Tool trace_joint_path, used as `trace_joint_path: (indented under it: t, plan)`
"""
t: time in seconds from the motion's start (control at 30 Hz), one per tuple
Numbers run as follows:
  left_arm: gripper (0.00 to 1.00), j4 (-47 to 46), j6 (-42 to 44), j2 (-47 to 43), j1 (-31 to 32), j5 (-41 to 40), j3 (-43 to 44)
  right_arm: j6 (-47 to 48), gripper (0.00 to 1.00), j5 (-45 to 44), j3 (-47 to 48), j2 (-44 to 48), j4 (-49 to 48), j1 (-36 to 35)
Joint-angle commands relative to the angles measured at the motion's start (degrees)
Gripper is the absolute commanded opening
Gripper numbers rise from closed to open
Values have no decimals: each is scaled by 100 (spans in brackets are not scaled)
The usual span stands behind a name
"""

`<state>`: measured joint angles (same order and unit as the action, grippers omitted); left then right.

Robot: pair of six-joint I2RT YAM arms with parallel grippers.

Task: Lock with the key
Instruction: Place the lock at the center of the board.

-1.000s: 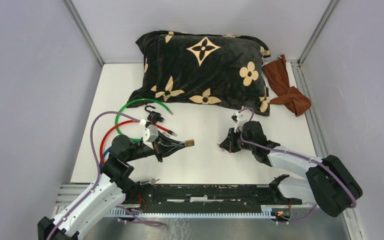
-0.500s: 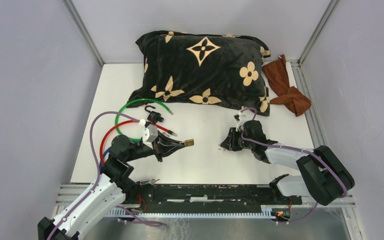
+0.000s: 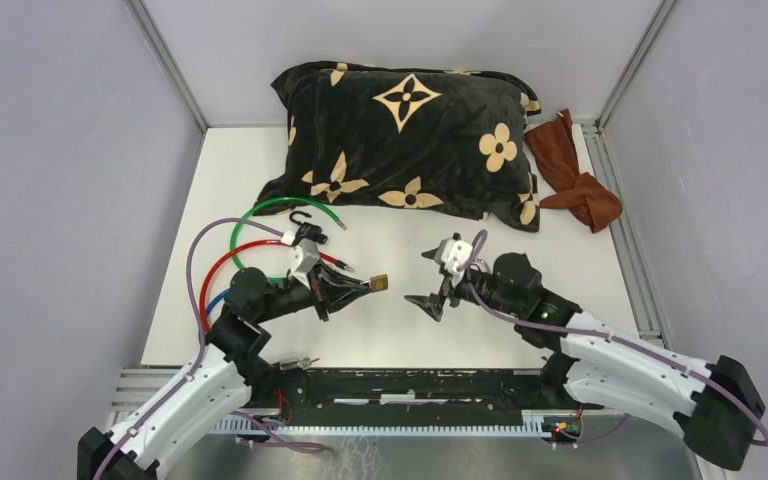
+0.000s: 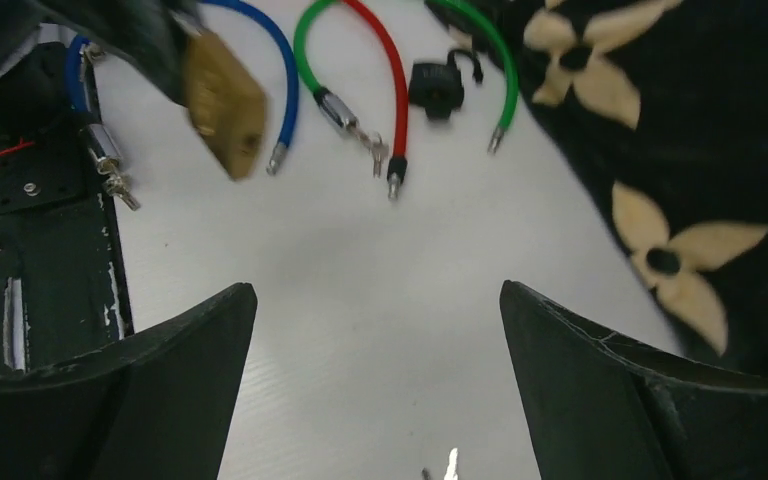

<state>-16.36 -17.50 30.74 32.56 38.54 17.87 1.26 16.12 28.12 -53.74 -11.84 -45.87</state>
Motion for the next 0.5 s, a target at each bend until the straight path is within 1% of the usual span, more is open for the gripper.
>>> trace_joint_path:
  t: [0.0,0.03,0.13,0.17,0.23,0.33,0.47]
  plan:
    - [2,-276,-895,73,-54,-287,30,2404,97,-827,-408,693,-837,-742]
    - [2,-275,-990,89,-68,-294,51,2757,98,-832,-530,789,-1114,-888]
    - [2,-276,-1073,114,-91,-219,123,4215,98,-851,-920,862,-1896,-1527]
    - [2,-275,-1041,117,-102,-168,135,4670,98,-874,-966,806,-2033,-1741]
    - [2,-235,-1011,141,-95,-120,146,5210,98,-1137,-781,505,-2067,-2067]
    - [2,-225,-1027,173,-103,-84,145,5603,98,-1477,-297,5,-1878,-2347]
    - [2,-219,-1019,177,-108,-86,137,5692,98,-1577,54,-443,-1914,-2416]
